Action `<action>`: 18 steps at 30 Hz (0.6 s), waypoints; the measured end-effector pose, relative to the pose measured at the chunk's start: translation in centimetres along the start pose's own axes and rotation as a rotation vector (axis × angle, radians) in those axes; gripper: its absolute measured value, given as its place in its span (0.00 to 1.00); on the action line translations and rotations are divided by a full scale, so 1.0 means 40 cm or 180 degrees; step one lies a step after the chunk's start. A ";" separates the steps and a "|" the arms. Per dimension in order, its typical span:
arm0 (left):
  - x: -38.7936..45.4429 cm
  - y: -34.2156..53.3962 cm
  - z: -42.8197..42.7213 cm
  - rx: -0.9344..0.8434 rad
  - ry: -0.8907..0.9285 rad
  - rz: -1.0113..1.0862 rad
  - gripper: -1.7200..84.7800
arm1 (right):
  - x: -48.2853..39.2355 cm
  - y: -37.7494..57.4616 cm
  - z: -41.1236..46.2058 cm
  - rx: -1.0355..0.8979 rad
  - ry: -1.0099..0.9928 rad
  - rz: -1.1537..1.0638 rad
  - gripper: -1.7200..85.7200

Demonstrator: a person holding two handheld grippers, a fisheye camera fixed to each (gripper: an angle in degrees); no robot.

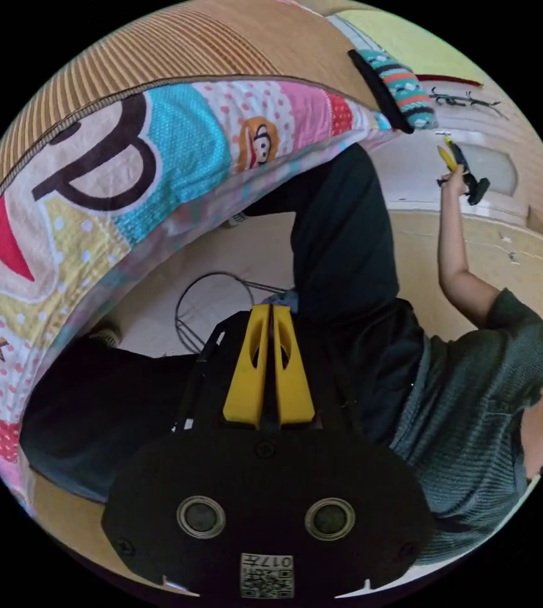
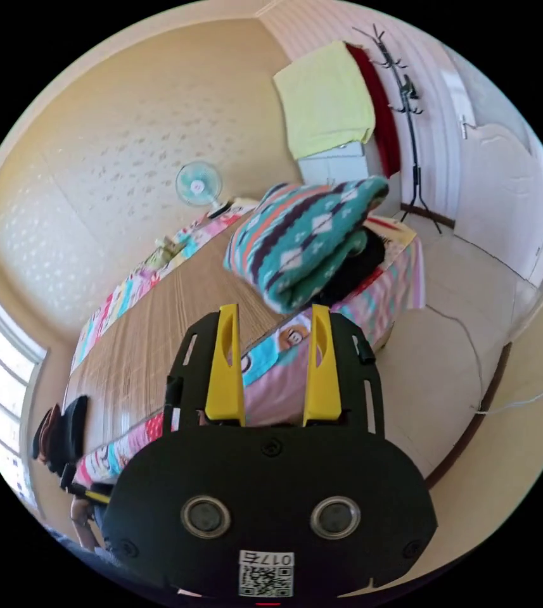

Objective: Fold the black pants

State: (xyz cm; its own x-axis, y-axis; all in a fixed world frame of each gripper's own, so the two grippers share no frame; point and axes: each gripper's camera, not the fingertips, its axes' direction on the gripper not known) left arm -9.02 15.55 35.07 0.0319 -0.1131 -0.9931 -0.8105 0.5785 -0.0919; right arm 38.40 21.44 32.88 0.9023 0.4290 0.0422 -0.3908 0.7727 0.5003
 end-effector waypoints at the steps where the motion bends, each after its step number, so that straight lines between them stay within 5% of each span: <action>1: -0.022 0.024 -0.049 0.0344 0.0403 -0.0022 0.01 | 0.020 -0.042 0.060 -0.0194 -0.0145 0.0017 0.17; 4: -0.106 0.102 -0.158 0.1393 0.1656 -0.0011 0.01 | 0.046 -0.114 0.267 -0.1086 -0.0600 0.0346 0.12; 7: -0.180 0.173 -0.228 0.2168 0.2058 -0.0232 0.01 | 0.000 -0.098 0.422 -0.1789 -0.1401 0.0364 0.09; 11: -0.225 0.211 -0.280 0.2614 0.2450 -0.0201 0.01 | -0.203 0.021 0.563 -0.2427 -0.1893 -0.0261 0.03; 13: -0.267 0.219 -0.277 0.2843 0.3217 -0.0132 0.01 | -0.348 0.159 0.628 -0.2789 -0.2197 -0.0572 0.02; 18: -0.296 0.223 -0.264 0.2795 0.3427 -0.0318 0.01 | -0.533 0.384 0.573 -0.2925 -0.2755 -0.0682 0.02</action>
State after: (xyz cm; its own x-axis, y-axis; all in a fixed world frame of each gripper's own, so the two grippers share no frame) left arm -22.81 13.52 46.80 -0.7186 -0.5103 -0.4725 -0.1906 0.7979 -0.5719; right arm 17.34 13.47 59.48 0.6509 0.0811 0.7548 0.1073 0.9745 -0.1972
